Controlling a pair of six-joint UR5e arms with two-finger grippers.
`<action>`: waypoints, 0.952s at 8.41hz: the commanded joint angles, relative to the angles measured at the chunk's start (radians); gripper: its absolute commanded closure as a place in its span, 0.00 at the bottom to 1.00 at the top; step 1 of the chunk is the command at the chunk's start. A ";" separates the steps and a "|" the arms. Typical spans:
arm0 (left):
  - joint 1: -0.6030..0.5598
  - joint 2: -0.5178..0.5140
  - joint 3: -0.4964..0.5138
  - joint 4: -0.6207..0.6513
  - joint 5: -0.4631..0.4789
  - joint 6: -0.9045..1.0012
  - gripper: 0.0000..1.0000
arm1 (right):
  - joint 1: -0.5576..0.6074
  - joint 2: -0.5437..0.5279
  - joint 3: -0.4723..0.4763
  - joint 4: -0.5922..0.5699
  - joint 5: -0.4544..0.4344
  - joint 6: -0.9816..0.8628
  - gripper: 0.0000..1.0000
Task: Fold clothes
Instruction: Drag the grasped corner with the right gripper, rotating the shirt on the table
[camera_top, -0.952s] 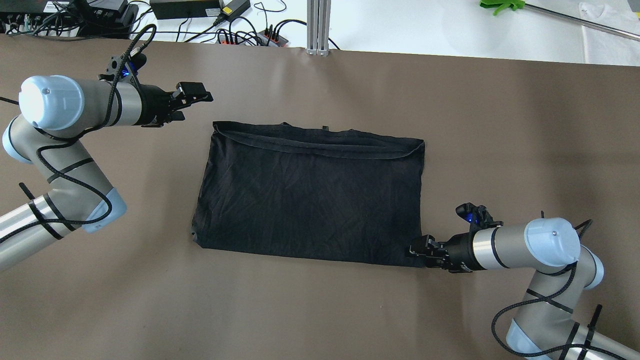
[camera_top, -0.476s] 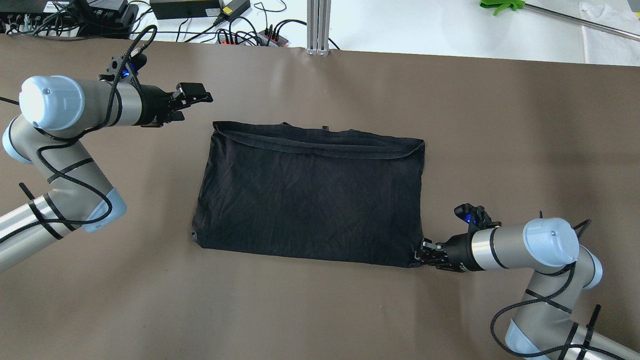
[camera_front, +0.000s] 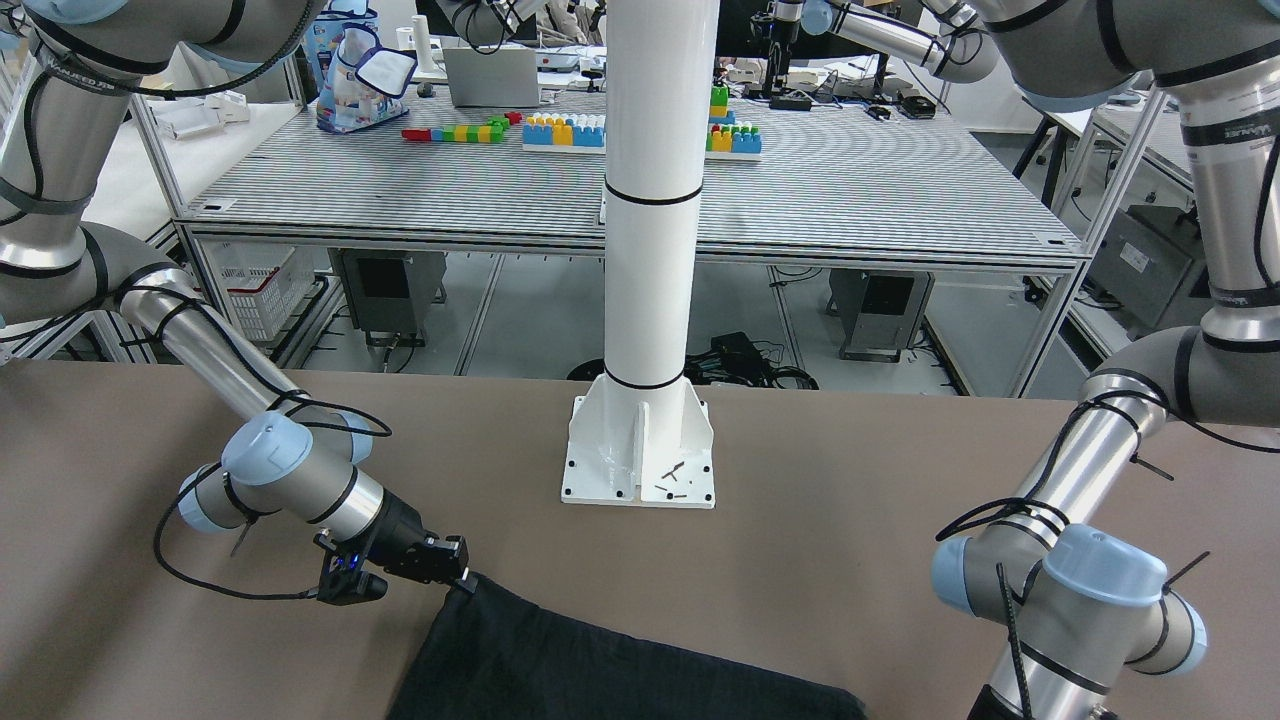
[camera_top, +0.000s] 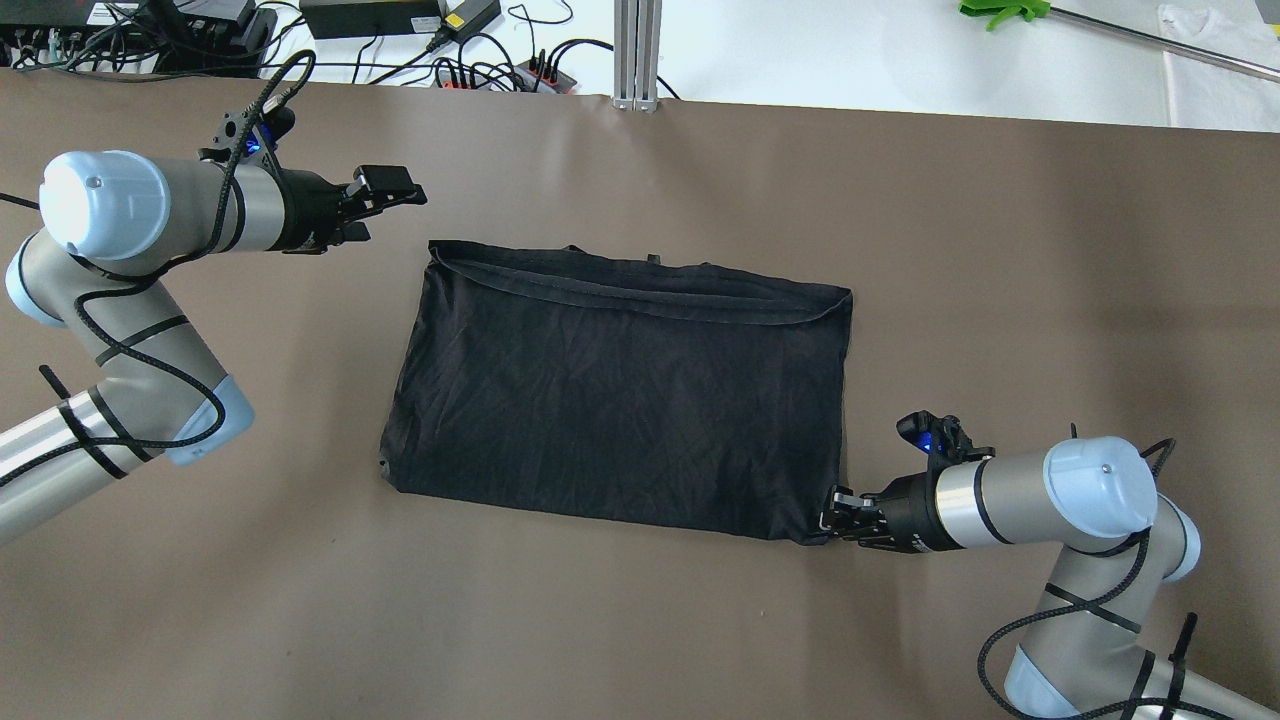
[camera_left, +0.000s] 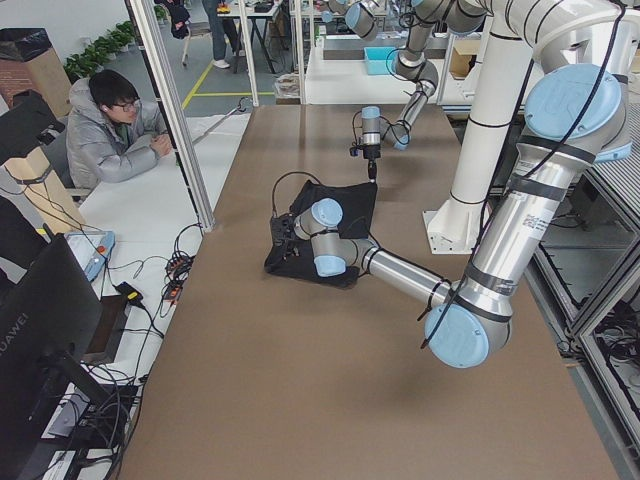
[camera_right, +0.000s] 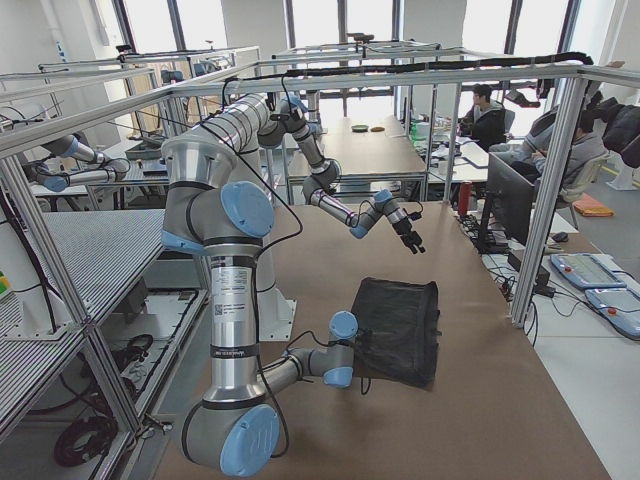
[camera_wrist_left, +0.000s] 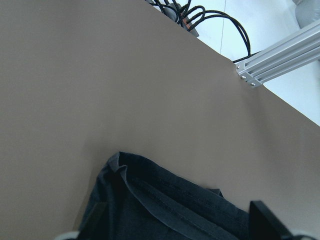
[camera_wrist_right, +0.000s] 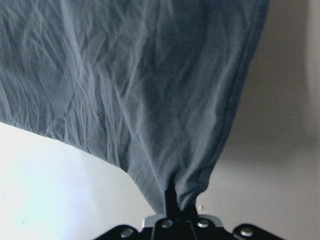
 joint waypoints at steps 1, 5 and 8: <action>-0.001 0.003 0.006 0.000 0.004 0.000 0.00 | -0.090 -0.021 0.107 0.001 0.067 0.005 1.00; -0.001 0.016 0.009 0.003 0.020 0.000 0.00 | -0.207 -0.013 0.140 0.001 0.055 0.013 0.10; -0.001 0.023 0.007 0.005 0.009 -0.002 0.00 | -0.177 -0.018 0.132 -0.001 0.044 0.010 0.05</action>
